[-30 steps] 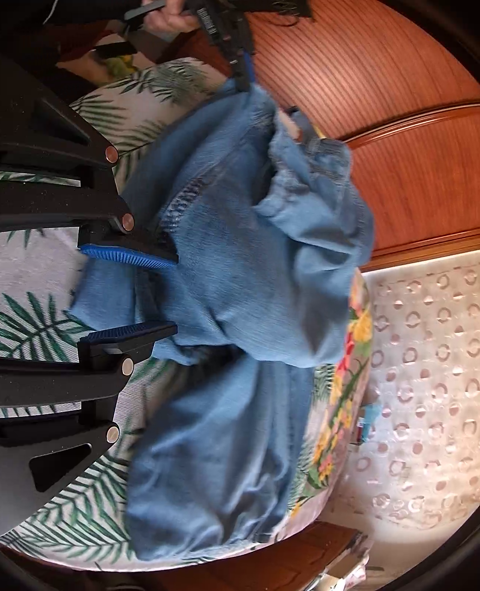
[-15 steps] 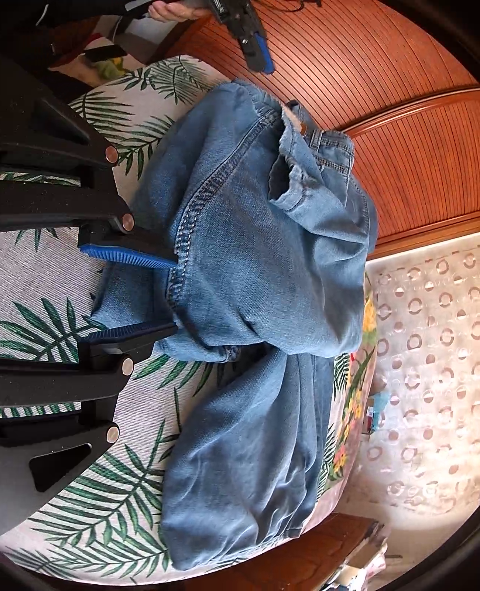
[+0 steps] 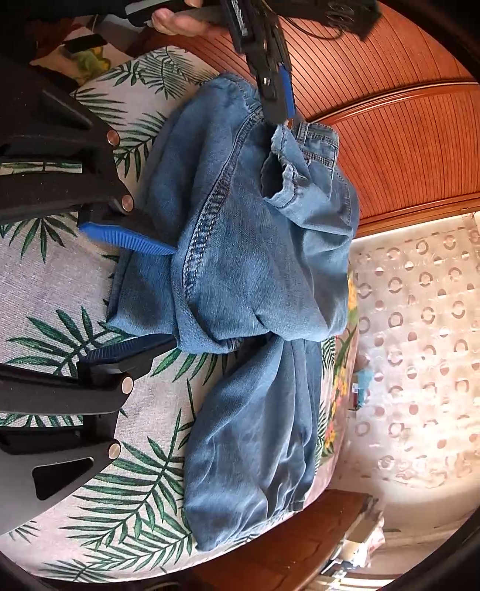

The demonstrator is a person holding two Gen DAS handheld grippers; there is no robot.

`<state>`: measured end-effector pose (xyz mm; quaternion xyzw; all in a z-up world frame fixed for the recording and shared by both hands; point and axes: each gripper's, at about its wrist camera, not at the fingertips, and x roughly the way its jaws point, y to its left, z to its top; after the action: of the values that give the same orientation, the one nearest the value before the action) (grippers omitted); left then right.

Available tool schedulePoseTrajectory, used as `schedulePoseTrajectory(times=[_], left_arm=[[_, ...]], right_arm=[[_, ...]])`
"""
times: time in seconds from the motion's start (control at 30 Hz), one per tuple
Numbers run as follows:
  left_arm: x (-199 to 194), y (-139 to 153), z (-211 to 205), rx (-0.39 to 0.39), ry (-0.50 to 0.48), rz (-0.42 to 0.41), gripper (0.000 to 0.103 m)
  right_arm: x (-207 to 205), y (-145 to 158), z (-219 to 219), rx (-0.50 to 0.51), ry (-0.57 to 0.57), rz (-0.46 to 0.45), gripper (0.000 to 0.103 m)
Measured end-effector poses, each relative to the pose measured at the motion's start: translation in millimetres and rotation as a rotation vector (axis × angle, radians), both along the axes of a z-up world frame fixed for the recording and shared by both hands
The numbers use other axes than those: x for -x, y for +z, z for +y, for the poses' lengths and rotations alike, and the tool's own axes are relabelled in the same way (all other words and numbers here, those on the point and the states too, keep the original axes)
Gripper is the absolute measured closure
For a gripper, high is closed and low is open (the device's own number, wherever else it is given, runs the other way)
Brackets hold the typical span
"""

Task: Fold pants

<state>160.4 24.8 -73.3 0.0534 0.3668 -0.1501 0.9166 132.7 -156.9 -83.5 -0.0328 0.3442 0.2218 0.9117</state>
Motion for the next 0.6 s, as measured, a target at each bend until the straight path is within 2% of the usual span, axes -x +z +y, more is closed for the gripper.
schedulePoseTrajectory(times=[0.03,0.07,0.1,0.47,0.57,0.6], left_arm=[[-3.4,-2.6,-4.1,-0.011,-0.002,0.007,0.033],[-7.5,-5.4,-8.3,-0.012,-0.006,0.014,0.024],[-9.8,-6.6,-10.7,-0.002,-0.013,0.016,0.02],[-36.5,-14.2,-28.8,-0.063,-0.008,0.041,0.021],[-46.2,-20.7,-32.5,-0.084,-0.013,0.068,0.034],[-49.3,-23.9,-33.6,-0.103,-0.008,0.072,0.041]], right_arm=[[-0.3,-0.9,-0.5,0.0,-0.005,-0.004,0.056],[-0.6,-1.3,-2.2,-0.001,-0.005,-0.005,0.056],[-1.3,-2.3,-2.6,-0.003,-0.005,-0.005,0.056],[-5.0,0.4,-8.3,-0.025,-0.013,-0.049,0.056],[-6.3,-2.8,-9.6,-0.031,-0.017,-0.042,0.056],[-6.7,-3.2,-9.7,-0.033,-0.021,-0.042,0.056]])
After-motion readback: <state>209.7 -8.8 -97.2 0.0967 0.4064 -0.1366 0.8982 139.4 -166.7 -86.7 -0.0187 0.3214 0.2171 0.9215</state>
